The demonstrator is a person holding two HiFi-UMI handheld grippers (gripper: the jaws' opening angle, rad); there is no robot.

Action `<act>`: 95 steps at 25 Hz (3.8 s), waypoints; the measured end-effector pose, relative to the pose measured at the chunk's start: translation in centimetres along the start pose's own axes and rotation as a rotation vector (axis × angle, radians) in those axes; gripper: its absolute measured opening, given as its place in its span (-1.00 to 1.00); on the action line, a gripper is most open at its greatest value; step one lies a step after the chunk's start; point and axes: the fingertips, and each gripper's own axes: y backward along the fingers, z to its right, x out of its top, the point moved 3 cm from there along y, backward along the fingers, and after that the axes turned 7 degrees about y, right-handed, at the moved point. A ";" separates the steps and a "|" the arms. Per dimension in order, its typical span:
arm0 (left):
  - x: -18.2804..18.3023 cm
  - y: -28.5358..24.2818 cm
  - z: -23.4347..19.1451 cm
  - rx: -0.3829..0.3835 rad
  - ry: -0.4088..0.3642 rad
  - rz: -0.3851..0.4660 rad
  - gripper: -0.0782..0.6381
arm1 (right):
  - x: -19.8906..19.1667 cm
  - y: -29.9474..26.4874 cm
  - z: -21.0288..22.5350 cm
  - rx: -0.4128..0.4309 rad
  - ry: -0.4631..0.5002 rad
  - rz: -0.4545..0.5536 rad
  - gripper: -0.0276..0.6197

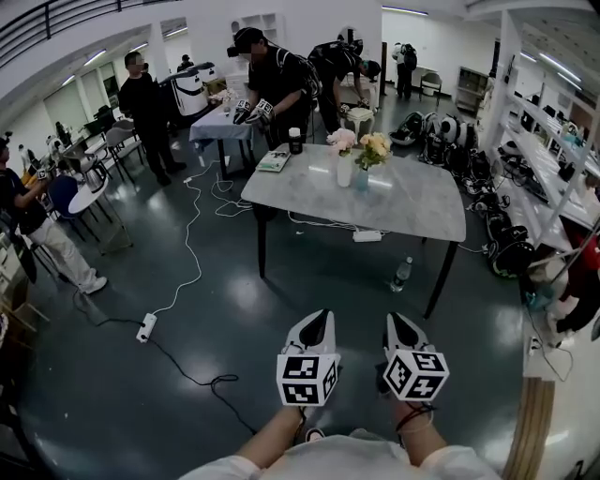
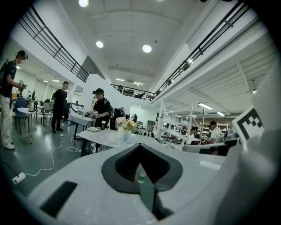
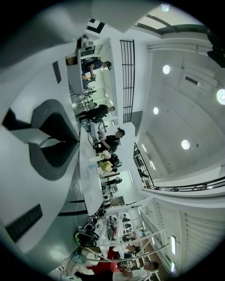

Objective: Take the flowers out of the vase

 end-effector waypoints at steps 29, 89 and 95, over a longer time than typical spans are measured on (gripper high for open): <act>1.9 -9.6 -6.2 0.037 -0.035 -0.029 -0.80 | -0.2 -12.2 3.5 -0.002 -0.103 -0.052 -0.90; 2.8 -39.6 -9.9 0.068 0.007 -0.109 -0.80 | 3.6 -36.3 21.0 0.039 -0.099 -0.148 -0.90; 6.0 -45.0 -13.2 0.026 -0.004 -0.081 -0.80 | 6.4 -41.8 20.5 0.023 -0.079 -0.120 -0.90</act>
